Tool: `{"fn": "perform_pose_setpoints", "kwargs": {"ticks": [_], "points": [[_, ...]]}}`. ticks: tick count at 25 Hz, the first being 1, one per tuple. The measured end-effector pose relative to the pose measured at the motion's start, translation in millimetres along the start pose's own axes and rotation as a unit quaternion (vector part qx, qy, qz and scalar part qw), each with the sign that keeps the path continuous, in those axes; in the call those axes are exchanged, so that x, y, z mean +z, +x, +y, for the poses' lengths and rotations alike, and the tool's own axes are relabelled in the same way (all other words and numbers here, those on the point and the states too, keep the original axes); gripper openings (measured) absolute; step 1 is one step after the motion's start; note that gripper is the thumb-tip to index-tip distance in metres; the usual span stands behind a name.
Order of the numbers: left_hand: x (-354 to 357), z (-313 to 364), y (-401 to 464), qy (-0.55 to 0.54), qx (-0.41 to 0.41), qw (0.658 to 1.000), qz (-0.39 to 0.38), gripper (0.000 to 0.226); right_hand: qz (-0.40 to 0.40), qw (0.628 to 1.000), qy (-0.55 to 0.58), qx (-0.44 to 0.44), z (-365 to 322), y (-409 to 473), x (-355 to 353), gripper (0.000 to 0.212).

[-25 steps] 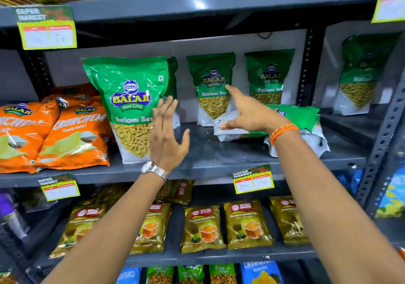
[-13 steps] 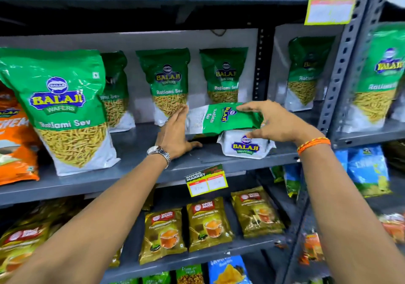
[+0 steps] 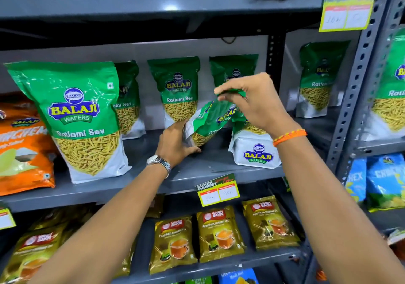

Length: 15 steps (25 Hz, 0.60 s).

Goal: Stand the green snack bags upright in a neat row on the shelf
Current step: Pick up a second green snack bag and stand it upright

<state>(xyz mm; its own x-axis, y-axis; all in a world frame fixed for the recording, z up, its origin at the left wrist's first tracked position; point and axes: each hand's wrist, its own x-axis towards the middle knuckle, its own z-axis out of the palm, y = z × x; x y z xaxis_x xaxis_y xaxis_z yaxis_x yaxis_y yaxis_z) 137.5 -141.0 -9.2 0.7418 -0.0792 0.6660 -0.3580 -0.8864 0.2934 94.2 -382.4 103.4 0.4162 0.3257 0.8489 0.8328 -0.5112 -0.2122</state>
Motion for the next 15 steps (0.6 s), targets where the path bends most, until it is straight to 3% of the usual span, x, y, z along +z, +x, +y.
{"fn": "perform_pose_setpoints", "kwargs": {"ticks": [6, 9, 11, 13, 15], "points": [[-4, -31, 6, -0.031, -0.047, 0.998, -0.021, 0.08, -0.047, 0.99, -0.134, -0.024, -32, 75, 34, 0.026], [-5, -44, 13, -0.063, -0.07, 0.995, -0.036, 0.079, -0.045, 0.995, -0.091, 0.001, -33, 102, 52, 0.028], [-6, -44, 13, -0.089, -0.08, 0.992, -0.044, 0.073, 0.061, 0.994, 0.018, 0.086, -16, 108, 58, 0.036], [-6, -44, 12, -0.118, -0.088, 0.988, -0.044, 0.07, 0.17, 0.953, 0.129, 0.214, 17, 99, 62, 0.053], [-5, -47, 13, -0.141, -0.094, 0.984, -0.044, 0.07, 0.169, 0.897, 0.21, 0.351, 43, 80, 70, 0.077]]}}
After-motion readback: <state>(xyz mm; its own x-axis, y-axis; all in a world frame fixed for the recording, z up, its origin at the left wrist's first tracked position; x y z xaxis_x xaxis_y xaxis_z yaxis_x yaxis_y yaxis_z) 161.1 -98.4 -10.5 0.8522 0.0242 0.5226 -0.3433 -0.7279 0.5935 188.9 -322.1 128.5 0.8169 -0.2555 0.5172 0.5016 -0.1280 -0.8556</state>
